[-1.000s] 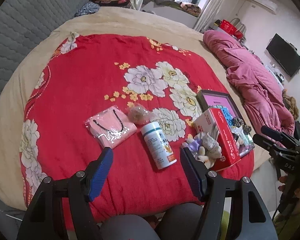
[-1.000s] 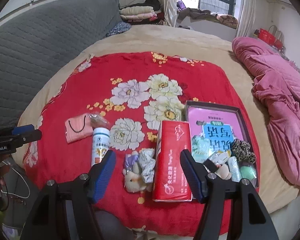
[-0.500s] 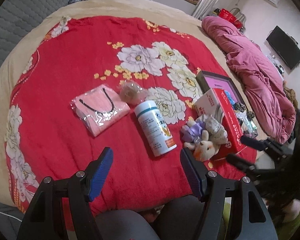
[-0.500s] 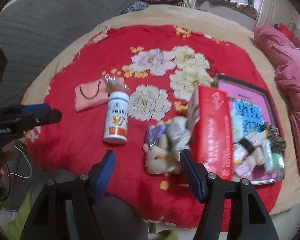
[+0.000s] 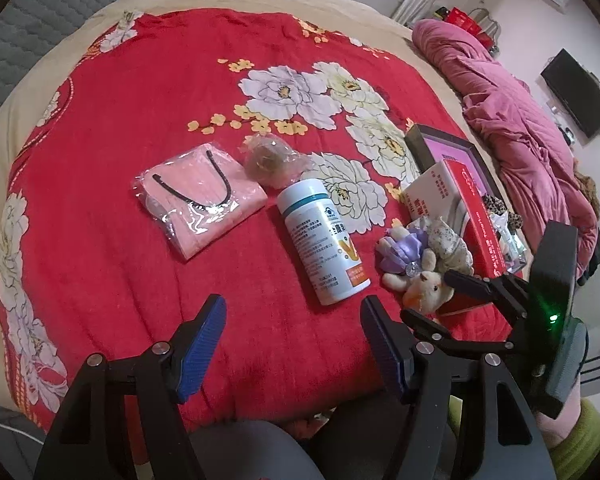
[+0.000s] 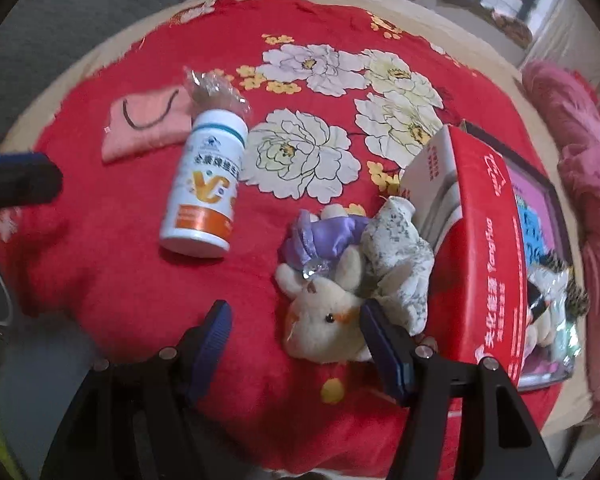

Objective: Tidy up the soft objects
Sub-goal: 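Grasp the clear bag with the left tool while the right grasps the plush bunny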

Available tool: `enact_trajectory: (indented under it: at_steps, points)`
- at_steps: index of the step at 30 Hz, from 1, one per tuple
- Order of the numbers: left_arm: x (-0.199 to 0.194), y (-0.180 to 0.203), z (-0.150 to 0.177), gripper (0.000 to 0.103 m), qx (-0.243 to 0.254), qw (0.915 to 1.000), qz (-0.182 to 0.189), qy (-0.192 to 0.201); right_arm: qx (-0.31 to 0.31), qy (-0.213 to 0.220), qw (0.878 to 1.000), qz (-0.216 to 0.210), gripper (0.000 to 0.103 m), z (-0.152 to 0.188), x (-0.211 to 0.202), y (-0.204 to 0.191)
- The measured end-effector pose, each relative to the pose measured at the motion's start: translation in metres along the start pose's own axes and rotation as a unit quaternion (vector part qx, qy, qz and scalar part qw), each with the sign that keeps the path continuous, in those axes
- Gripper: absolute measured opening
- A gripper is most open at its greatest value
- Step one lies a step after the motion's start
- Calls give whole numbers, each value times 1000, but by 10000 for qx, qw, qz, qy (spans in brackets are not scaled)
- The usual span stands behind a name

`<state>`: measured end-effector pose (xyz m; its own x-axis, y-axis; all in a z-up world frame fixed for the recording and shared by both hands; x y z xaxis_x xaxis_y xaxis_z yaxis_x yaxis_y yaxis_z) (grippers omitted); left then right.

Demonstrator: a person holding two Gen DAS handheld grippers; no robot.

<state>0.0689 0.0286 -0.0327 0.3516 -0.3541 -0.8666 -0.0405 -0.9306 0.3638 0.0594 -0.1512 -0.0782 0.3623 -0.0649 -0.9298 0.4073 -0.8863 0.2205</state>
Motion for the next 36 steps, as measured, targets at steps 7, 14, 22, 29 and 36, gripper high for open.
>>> enact_trajectory:
  at_steps: [7, 14, 22, 29, 36]
  points:
    - [13, -1, -22, 71, -59, 10000, 27, 39, -537, -258, 9967, 560, 66, -2, 21, -10]
    - [40, 2, -61, 71, -196, 9997, 154, -64, -901, -228, 9917, 890, 44, -5, 28, -10]
    - [76, 5, -100, 71, -373, 9992, -143, -91, -504, 167, 9986, 87, 42, -6, 7, -2]
    - [100, 15, -118, 71, -122, 9990, -428, -76, 104, 440, 9968, -660, 42, -11, -13, 9]
    - [117, 16, -118, 71, 55, 9979, -623, -195, 261, 183, 9956, -885, 42, -2, 7, 5]
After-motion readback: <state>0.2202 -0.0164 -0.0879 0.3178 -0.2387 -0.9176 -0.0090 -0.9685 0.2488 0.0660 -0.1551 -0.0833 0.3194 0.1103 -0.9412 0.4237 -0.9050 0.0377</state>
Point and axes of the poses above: each gripper's, at about its wrist camera, not at the fingertips, and x roughly the way its jaws point, y to its right, z to its underside, the point moved 2 cm from there along x, roughly the way its jaws point, and after that the axes turned 7 degrees about -x, right-handed, at the moved point
